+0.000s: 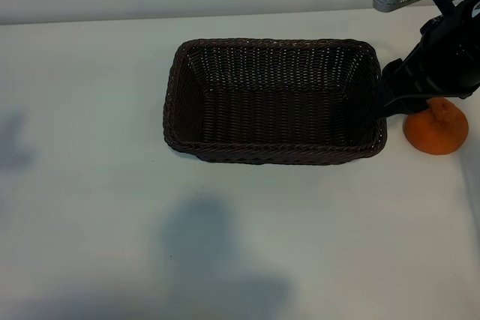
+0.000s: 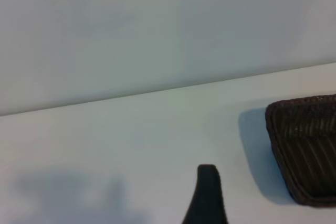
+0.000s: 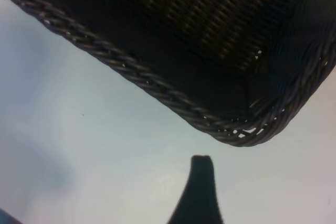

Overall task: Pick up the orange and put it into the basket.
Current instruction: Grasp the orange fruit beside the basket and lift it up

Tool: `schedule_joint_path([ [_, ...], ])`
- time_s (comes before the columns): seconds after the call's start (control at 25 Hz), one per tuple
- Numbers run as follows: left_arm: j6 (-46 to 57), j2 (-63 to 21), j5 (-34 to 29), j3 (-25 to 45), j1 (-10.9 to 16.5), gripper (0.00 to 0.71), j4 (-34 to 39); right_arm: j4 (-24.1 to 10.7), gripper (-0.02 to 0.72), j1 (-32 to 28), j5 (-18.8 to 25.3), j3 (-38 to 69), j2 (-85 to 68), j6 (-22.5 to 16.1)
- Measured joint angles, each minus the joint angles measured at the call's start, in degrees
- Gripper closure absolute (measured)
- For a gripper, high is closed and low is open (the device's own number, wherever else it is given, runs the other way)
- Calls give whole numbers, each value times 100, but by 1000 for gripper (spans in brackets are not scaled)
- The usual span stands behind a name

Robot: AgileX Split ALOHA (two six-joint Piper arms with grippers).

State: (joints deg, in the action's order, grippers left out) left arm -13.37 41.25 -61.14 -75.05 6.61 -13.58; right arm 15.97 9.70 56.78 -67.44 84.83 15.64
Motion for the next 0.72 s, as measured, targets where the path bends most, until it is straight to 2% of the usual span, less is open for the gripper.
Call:
schedule_joint_path([
  [0.44, 411, -1585, -55, 2143, 0, 114, 207, 0, 108, 0, 2, 0, 0, 0],
  [0.72, 825, -2485, -557, 2990, 0, 114, 707, 0, 108, 0, 2, 0, 0, 0],
])
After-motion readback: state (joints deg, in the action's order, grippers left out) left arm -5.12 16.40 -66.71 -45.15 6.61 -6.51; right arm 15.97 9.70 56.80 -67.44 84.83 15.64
